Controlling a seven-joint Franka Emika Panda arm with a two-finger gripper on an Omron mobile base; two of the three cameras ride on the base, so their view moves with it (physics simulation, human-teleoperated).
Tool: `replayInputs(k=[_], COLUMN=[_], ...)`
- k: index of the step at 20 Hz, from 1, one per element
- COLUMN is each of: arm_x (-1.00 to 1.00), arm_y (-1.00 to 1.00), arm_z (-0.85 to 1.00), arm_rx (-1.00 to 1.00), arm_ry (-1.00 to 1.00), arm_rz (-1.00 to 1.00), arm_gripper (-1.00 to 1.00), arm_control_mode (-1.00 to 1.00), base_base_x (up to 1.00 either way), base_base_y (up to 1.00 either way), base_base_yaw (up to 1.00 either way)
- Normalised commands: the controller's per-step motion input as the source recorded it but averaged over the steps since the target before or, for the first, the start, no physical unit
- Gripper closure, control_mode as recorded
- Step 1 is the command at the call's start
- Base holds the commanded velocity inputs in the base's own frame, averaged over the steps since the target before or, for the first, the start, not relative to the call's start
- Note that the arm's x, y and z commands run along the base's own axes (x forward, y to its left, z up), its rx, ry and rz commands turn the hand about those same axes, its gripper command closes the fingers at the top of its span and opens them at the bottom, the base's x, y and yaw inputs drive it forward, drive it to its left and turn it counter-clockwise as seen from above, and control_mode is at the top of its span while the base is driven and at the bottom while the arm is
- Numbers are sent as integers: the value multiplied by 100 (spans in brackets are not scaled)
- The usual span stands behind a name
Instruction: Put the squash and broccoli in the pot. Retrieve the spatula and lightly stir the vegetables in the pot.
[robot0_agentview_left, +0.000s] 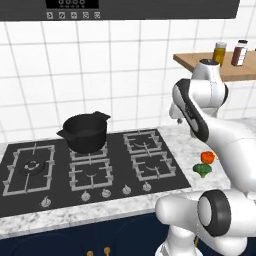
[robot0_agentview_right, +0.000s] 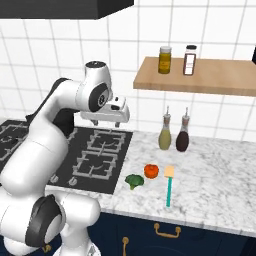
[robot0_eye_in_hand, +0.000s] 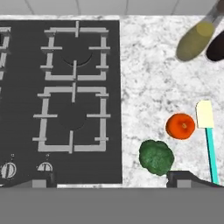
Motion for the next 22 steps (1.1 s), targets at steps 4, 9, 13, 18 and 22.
replayInputs(k=[4, 9, 13, 18, 22], arm_x=[1, 0, 0, 7, 16], arm_y=[-55, -56, -68, -56, -43], arm_z=[-63, -85, -78, -56, -43], arm_rx=[-12, -12, -8, -5, -3], arm_ry=[14, 14, 10, 2, 0], arm_rz=[-9, -8, -10, -8, -6], arm_gripper=[-100, -100, -100, -100, -100], arm_control_mode=[-100, -100, -100, -100, -100], base_base_x=[0, 0, 0, 0, 0], base_base_y=[0, 0, 0, 0, 0], base_base_yaw=[0, 0, 0, 0, 0])
